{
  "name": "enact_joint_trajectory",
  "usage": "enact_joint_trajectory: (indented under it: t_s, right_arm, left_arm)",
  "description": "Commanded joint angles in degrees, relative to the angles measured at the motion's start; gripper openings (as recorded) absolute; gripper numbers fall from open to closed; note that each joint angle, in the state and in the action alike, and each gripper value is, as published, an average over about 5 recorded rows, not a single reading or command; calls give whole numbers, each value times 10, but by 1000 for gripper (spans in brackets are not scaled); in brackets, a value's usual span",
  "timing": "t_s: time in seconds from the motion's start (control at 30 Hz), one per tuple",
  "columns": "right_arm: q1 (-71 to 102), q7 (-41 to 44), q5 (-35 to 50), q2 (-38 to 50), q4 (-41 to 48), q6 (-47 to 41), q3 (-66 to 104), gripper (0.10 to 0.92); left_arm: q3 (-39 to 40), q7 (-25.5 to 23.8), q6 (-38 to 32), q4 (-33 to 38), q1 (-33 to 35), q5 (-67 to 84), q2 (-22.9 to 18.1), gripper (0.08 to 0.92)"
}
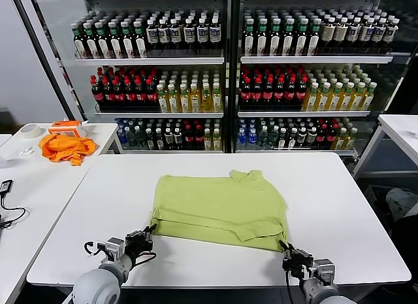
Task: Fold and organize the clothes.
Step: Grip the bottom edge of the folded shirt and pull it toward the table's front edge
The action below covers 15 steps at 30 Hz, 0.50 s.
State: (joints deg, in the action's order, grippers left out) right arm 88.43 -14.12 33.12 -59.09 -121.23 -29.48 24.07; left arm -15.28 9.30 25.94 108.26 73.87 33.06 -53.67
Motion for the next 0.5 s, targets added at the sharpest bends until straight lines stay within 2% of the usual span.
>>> enact_joint_trajectory:
  t_s: [0.03,0.27,0.5]
  right_arm:
    - [68,8,4,18,-64,-5,39,116]
    - [148,14,-7,21,-109,-4,69,116]
    - [173,14,-44,10,-118,4,62,116]
  left_arm:
    - [-9,11,6,31,29,-6,6,85]
    - [-73,14,9,127,148,-4,31,82]
    - [-105,7,7,164,224,-35,27,82]
